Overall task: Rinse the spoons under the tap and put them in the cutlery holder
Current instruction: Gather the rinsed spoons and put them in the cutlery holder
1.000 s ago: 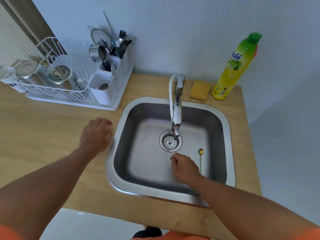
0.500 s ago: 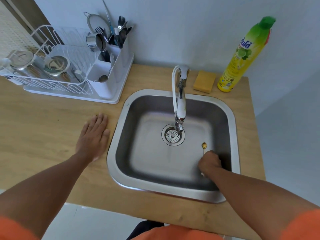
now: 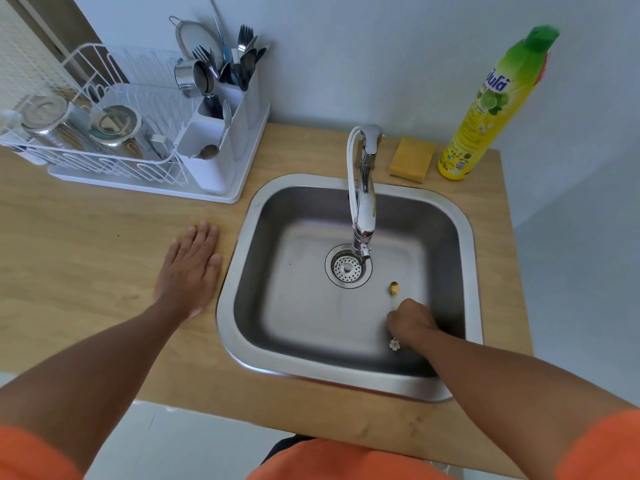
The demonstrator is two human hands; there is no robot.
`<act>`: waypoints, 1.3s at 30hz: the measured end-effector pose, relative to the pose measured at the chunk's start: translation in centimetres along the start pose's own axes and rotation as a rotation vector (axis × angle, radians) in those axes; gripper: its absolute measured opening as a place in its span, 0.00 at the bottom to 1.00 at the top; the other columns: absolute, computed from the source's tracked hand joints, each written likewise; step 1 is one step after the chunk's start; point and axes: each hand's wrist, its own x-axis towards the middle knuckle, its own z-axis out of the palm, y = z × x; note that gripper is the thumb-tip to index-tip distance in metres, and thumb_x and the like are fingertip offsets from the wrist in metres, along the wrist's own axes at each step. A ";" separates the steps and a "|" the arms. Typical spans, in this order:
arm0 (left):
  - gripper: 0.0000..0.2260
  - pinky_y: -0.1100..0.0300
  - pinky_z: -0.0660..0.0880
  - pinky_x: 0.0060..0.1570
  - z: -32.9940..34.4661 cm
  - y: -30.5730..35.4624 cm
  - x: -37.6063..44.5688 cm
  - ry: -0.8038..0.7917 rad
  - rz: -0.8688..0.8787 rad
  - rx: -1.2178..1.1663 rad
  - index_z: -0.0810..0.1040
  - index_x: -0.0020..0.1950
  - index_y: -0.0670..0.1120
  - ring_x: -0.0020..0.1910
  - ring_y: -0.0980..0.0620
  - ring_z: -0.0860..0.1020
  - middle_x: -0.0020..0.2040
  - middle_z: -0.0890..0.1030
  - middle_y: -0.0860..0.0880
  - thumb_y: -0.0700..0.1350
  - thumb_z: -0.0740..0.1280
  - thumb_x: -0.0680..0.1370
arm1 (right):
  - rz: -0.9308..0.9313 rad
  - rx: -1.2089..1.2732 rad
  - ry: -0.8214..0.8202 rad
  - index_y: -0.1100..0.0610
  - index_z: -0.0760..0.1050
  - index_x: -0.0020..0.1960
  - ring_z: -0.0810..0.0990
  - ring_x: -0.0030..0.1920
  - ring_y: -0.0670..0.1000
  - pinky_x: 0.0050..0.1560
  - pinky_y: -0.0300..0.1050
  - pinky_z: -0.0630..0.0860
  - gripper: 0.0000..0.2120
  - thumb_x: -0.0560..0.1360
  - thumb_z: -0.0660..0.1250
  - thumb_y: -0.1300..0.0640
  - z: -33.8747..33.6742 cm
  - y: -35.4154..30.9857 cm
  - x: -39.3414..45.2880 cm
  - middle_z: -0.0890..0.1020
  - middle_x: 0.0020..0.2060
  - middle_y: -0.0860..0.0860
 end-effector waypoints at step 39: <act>0.29 0.49 0.45 0.82 0.2 0.1 0.3 0.002 -0.019 0.044 0.51 0.85 0.47 0.84 0.51 0.47 0.85 0.52 0.50 0.56 0.42 0.84 | -0.916 0.341 0.545 0.50 0.75 0.49 0.75 0.42 0.53 0.41 0.45 0.68 0.06 0.81 0.61 0.50 -15.1 -39.4 -7.8 0.76 0.38 0.44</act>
